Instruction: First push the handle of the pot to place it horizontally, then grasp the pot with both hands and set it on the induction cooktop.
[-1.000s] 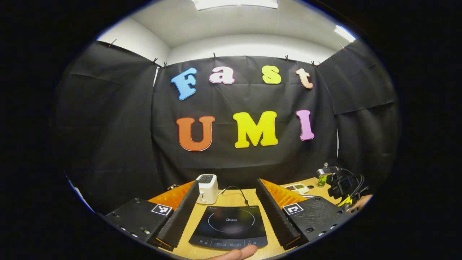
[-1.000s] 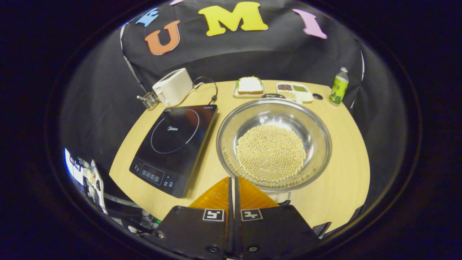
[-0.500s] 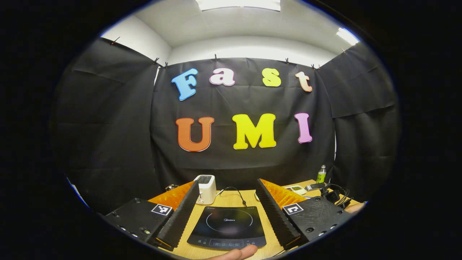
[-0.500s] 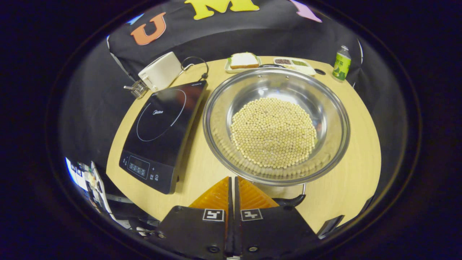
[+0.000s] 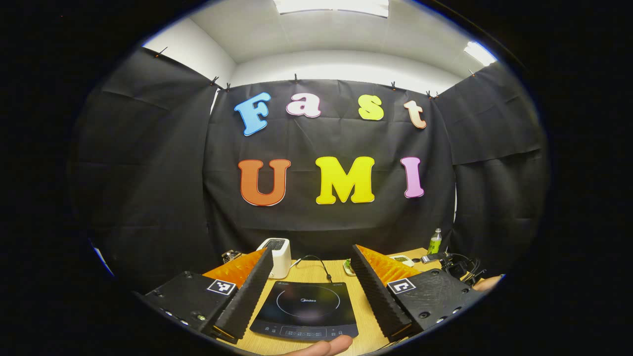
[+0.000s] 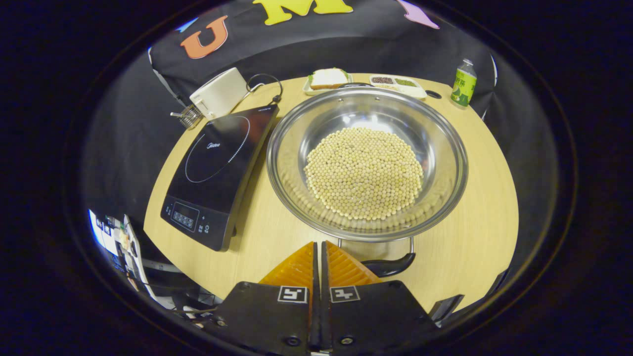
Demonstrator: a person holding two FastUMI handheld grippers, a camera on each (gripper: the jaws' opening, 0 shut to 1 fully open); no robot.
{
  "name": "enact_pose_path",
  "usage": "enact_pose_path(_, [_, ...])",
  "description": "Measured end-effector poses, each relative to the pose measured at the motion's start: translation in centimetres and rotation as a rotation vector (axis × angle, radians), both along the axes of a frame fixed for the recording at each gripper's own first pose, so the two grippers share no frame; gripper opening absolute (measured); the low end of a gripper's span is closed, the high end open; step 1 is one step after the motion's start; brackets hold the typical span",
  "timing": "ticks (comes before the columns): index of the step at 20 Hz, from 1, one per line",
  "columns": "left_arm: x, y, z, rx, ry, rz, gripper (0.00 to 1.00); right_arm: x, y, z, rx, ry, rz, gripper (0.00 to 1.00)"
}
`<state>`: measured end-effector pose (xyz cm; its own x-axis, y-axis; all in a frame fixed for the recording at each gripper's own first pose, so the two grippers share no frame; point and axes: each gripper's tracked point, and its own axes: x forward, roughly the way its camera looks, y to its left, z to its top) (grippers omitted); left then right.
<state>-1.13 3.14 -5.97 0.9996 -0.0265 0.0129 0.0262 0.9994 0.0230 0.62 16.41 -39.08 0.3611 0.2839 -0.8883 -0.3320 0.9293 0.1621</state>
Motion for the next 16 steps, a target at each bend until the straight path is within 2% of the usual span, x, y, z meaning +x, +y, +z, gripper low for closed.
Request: enact_pose_path(16, [-0.9, 0.2, 0.6, -0.024, -0.001, -0.001, 0.95, 2.8, -7.1, -0.9, -0.043, -0.039, -0.042, 0.04])
